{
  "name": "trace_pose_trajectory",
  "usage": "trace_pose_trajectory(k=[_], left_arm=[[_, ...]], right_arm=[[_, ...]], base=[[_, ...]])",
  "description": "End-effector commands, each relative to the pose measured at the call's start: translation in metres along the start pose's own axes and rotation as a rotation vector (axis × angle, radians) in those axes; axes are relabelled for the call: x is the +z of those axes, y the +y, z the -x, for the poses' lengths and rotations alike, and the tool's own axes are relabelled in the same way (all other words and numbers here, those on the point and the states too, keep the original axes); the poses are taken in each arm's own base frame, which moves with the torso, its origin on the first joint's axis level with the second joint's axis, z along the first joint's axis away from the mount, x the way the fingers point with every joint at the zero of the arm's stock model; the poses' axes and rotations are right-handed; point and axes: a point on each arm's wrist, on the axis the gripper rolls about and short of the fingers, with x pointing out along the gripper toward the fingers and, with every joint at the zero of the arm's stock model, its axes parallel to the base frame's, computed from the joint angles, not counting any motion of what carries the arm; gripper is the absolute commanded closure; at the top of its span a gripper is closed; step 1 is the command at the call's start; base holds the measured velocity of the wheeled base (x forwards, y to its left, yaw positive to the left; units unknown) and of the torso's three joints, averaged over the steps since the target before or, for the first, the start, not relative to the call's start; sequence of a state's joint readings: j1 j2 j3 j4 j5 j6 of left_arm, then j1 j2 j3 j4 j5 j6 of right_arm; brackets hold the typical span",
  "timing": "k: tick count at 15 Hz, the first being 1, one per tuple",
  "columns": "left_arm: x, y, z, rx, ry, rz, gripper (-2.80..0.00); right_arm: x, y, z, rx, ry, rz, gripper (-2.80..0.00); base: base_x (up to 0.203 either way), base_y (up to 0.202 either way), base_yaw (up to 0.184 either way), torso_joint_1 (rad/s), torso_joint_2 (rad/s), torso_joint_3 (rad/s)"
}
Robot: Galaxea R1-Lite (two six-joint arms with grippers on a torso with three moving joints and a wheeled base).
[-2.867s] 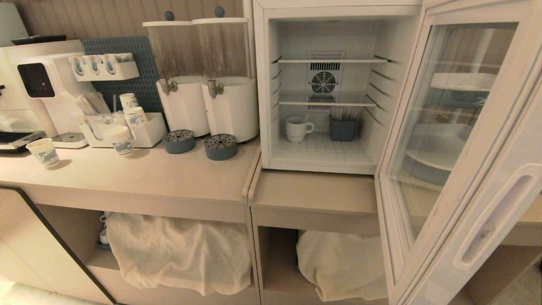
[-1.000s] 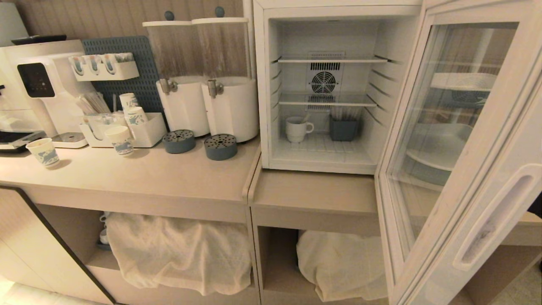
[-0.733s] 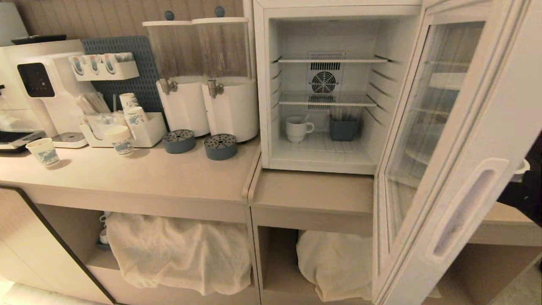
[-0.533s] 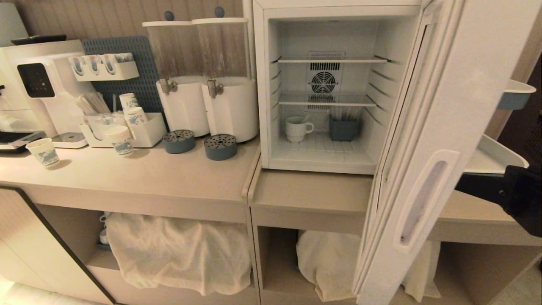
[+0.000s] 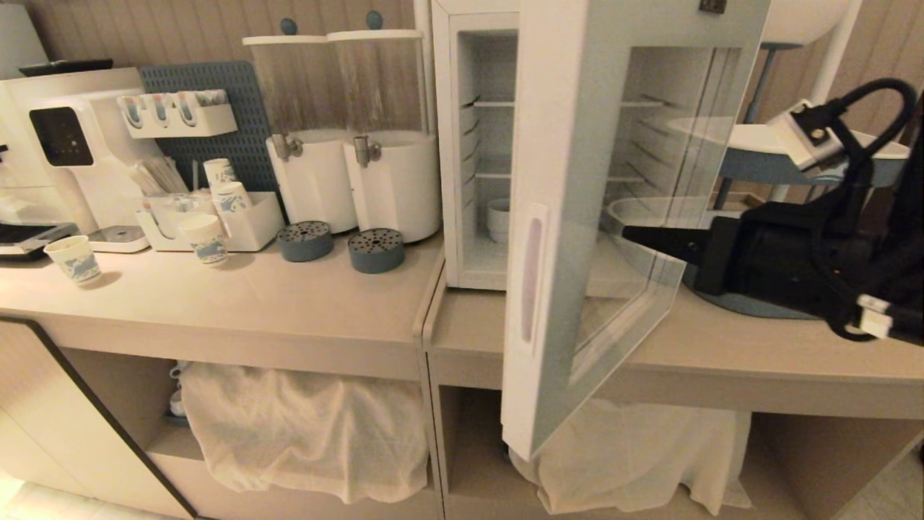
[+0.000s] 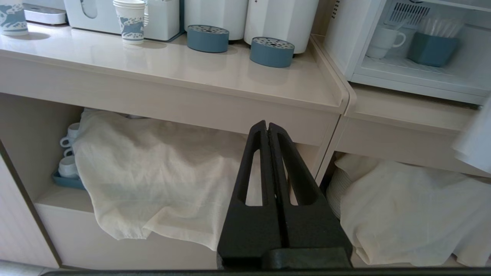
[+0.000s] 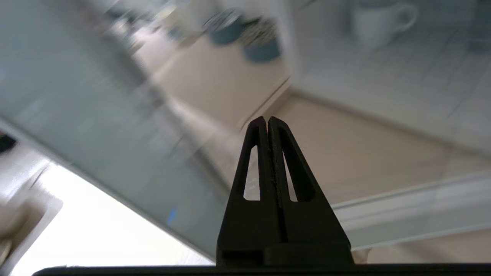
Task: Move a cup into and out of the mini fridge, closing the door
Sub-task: Close the freezer door
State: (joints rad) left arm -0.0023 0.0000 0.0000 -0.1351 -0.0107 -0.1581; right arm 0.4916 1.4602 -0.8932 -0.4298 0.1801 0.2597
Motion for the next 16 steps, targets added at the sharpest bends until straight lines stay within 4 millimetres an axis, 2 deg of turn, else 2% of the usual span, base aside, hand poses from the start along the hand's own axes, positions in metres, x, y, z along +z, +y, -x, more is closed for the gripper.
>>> trace_pose_trajectory(k=[1, 5, 8, 12, 16], left_arm=[[-0.011, 0.002, -0.001, 0.005, 0.034, 0.002, 0.0], [-0.011, 0.002, -0.001, 0.005, 0.034, 0.003, 0.0], [-0.011, 0.002, -0.001, 0.005, 0.034, 0.003, 0.0], [-0.011, 0.002, -0.001, 0.005, 0.034, 0.003, 0.0], [-0.011, 0.002, -0.001, 0.004, 0.032, 0.003, 0.0]], right_arm=[[-0.006, -0.009, -0.048, -0.056, 0.034, -0.016, 0.0], [-0.004, -0.02, -0.106, -0.133, 0.012, -0.018, 0.0], [0.0, -0.028, -0.14, -0.172, -0.015, -0.014, 0.0], [0.008, -0.045, -0.161, -0.221, -0.035, -0.015, 0.0], [0.019, -0.068, -0.163, -0.275, -0.043, -0.024, 0.0]], base=[[0.0, 0.0, 0.0, 0.0, 0.0, 0.0], [0.0, 0.0, 0.0, 0.0, 0.0, 0.0], [0.0, 0.0, 0.0, 0.0, 0.0, 0.0], [0.0, 0.0, 0.0, 0.0, 0.0, 0.0], [0.0, 0.0, 0.0, 0.0, 0.0, 0.0]])
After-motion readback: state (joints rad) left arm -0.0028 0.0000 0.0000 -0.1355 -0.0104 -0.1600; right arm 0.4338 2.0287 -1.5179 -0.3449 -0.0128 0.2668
